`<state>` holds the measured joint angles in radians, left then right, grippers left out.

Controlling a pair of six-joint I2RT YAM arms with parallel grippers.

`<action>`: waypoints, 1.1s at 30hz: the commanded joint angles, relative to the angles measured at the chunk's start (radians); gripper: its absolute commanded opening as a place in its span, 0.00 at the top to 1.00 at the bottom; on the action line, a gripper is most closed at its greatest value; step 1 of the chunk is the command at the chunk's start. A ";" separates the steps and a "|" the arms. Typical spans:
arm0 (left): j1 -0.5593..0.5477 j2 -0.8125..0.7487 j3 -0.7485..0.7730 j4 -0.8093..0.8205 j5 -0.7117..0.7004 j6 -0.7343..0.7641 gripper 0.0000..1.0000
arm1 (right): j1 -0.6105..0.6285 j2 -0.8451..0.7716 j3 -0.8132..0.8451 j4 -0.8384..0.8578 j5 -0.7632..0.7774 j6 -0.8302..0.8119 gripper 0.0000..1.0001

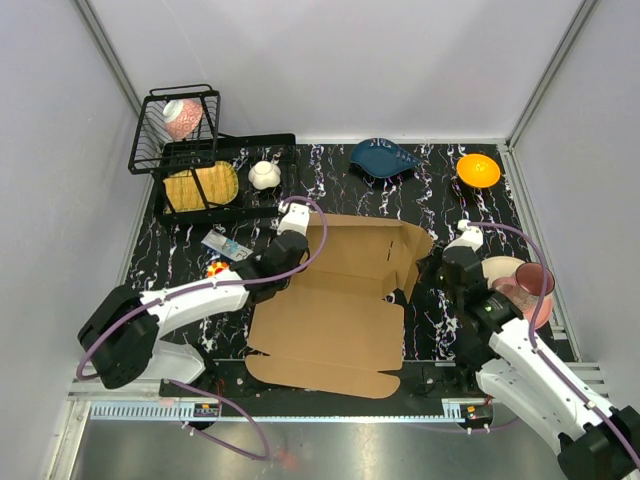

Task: Fold the paper box

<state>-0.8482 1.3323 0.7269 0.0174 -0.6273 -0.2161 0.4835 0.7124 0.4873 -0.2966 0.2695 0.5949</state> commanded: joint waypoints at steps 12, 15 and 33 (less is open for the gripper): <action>-0.084 0.038 0.042 0.042 -0.025 -0.127 1.00 | 0.007 -0.004 0.030 0.050 -0.345 -0.055 0.99; -0.097 0.024 0.029 0.081 -0.038 -0.120 1.00 | 0.009 0.031 0.028 0.065 -0.366 -0.055 0.92; -0.115 0.010 -0.055 0.144 -0.110 -0.063 1.00 | 0.010 0.006 0.031 0.047 -0.329 -0.109 0.39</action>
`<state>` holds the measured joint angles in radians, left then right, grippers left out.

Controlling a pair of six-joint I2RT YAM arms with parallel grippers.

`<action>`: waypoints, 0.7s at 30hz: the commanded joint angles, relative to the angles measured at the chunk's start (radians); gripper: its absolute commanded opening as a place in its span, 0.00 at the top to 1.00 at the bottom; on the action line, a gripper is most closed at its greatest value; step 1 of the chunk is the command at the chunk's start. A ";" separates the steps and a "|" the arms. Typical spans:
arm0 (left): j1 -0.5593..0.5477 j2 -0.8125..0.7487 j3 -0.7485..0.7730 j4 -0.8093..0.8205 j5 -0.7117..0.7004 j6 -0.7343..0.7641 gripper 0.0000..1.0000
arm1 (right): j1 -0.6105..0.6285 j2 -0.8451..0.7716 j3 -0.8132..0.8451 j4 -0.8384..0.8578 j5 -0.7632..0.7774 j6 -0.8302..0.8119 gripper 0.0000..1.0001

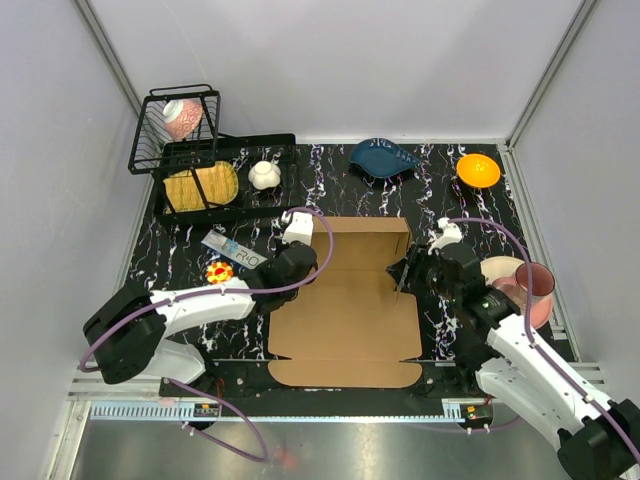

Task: Fold the paper box

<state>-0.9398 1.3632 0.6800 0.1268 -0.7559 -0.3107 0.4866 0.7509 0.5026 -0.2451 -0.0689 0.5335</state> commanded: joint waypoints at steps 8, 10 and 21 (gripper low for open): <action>-0.024 -0.007 -0.020 0.031 0.004 0.042 1.00 | 0.006 -0.067 0.043 -0.034 -0.006 -0.093 0.32; -0.024 -0.003 -0.023 0.031 0.003 0.041 1.00 | 0.007 -0.087 0.053 -0.046 -0.006 -0.093 0.31; -0.022 0.004 -0.039 0.037 0.006 0.042 1.00 | 0.007 -0.240 0.132 -0.121 0.060 -0.090 0.24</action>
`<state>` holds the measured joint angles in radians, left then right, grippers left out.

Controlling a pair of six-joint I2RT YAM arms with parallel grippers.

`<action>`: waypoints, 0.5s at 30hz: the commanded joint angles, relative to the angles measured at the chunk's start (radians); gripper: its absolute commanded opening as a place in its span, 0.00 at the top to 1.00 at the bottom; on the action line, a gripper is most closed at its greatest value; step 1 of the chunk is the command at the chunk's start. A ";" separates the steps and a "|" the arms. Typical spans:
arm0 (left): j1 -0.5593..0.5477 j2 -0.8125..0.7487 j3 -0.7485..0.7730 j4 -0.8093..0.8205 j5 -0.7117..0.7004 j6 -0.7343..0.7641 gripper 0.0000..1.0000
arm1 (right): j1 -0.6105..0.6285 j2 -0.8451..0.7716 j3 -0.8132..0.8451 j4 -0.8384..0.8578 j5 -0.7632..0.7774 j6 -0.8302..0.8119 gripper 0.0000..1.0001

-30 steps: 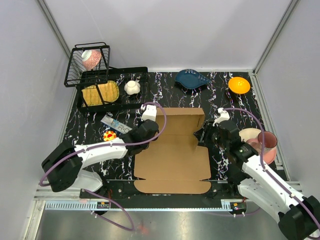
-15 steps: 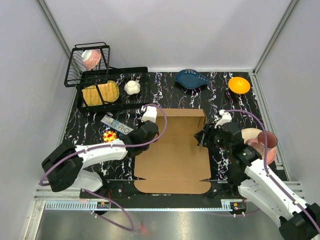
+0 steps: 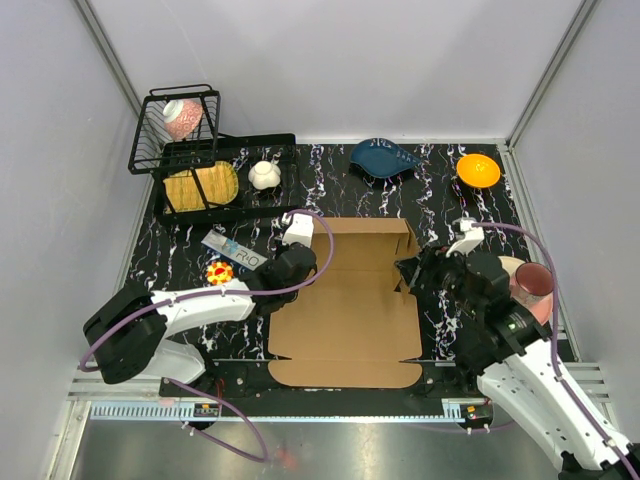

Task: Fold the paper box

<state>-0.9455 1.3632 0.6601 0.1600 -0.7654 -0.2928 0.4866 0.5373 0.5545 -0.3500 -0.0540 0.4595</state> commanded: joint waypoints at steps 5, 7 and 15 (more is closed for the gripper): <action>-0.018 -0.004 -0.020 0.007 0.014 0.026 1.00 | 0.006 -0.097 0.102 -0.067 0.220 0.002 0.24; -0.016 -0.007 -0.022 0.007 0.012 0.029 1.00 | 0.007 -0.146 0.101 -0.095 0.294 0.019 0.25; -0.018 -0.018 -0.034 0.015 0.009 0.035 1.00 | 0.007 -0.137 0.143 -0.207 0.653 0.123 0.28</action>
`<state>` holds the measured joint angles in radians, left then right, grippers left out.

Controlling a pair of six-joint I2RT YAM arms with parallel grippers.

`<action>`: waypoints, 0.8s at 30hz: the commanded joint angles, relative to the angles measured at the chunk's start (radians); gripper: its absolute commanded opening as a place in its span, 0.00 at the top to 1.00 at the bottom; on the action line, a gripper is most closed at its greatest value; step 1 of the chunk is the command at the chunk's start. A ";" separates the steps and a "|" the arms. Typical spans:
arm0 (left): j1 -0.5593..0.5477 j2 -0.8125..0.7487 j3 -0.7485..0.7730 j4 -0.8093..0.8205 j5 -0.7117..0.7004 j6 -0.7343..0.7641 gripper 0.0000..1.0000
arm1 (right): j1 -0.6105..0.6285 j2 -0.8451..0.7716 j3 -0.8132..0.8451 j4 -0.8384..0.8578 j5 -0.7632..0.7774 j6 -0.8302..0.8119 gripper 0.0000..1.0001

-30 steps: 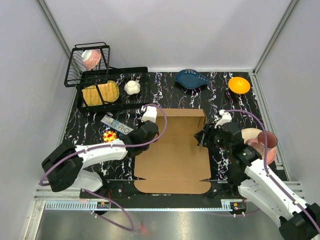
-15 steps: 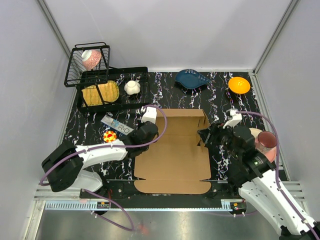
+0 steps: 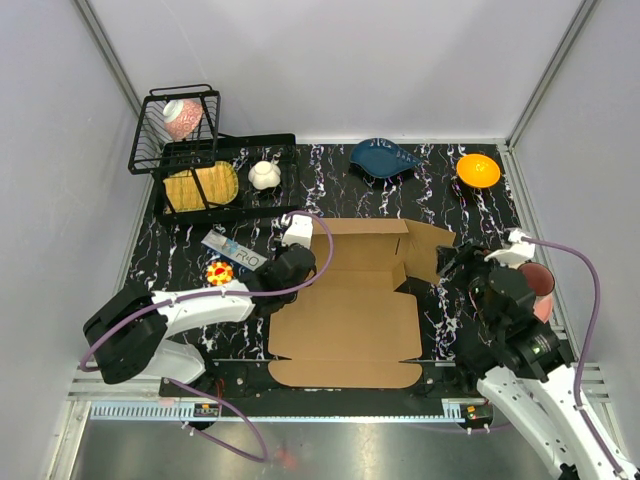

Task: Fold the paper box

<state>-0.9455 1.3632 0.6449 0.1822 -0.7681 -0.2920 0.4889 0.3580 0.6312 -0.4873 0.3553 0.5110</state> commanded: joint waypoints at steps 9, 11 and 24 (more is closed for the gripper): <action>-0.016 -0.049 -0.059 0.033 0.001 0.057 1.00 | 0.002 0.228 0.111 -0.162 0.455 0.236 0.42; -0.018 -0.053 -0.062 0.037 0.001 0.060 1.00 | -0.006 0.255 0.107 -0.162 0.471 0.262 0.43; -0.018 -0.087 -0.105 0.089 -0.008 0.086 1.00 | -0.226 0.421 0.041 0.017 0.259 0.296 0.38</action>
<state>-0.9546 1.3071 0.5629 0.2573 -0.7670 -0.2607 0.3351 0.7433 0.6956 -0.5880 0.7113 0.7937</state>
